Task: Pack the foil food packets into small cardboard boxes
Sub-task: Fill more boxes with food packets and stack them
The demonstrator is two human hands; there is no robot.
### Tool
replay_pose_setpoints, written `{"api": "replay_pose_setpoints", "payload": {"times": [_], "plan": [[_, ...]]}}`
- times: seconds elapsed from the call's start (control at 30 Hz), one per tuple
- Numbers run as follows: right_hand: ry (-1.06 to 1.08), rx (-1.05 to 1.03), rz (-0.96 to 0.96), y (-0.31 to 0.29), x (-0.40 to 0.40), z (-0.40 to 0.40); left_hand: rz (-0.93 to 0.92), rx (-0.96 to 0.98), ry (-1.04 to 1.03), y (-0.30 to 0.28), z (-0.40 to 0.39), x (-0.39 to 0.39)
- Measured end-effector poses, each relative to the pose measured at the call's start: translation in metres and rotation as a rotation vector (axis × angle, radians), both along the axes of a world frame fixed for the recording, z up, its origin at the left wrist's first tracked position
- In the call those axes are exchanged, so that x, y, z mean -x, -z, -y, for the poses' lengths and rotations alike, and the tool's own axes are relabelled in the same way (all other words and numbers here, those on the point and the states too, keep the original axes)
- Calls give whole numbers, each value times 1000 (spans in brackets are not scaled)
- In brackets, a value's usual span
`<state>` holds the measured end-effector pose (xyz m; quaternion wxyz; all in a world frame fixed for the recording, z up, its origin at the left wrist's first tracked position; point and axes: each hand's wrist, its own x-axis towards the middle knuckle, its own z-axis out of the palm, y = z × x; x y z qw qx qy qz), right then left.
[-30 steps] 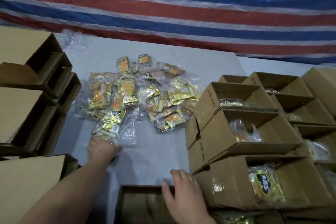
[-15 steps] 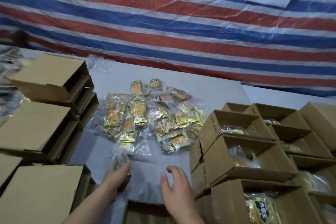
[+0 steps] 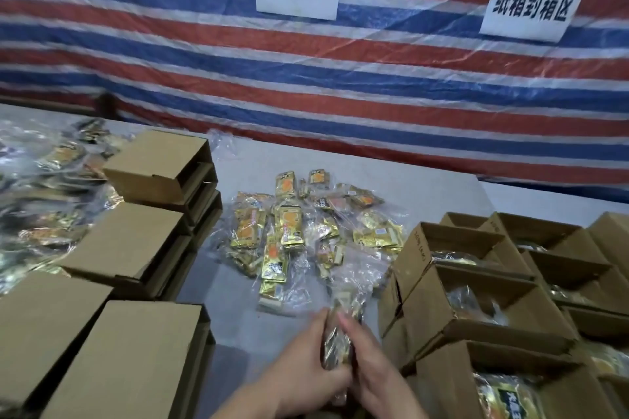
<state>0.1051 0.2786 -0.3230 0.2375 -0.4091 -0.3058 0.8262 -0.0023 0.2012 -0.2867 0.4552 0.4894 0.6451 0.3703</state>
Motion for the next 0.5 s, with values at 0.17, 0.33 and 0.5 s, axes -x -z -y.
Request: {"api": "replay_pose_setpoints", "payload": {"times": [0.17, 0.33, 0.5], "plan": [[45, -108, 85, -3, -27, 6, -261, 24, 105, 16, 10, 14], [-27, -479, 336, 5, -46, 11, -428, 213, -23, 69, 23, 40], [-585, -751, 385, 5, -45, 17, -66, 204, -34, 117, 43, 46]]}}
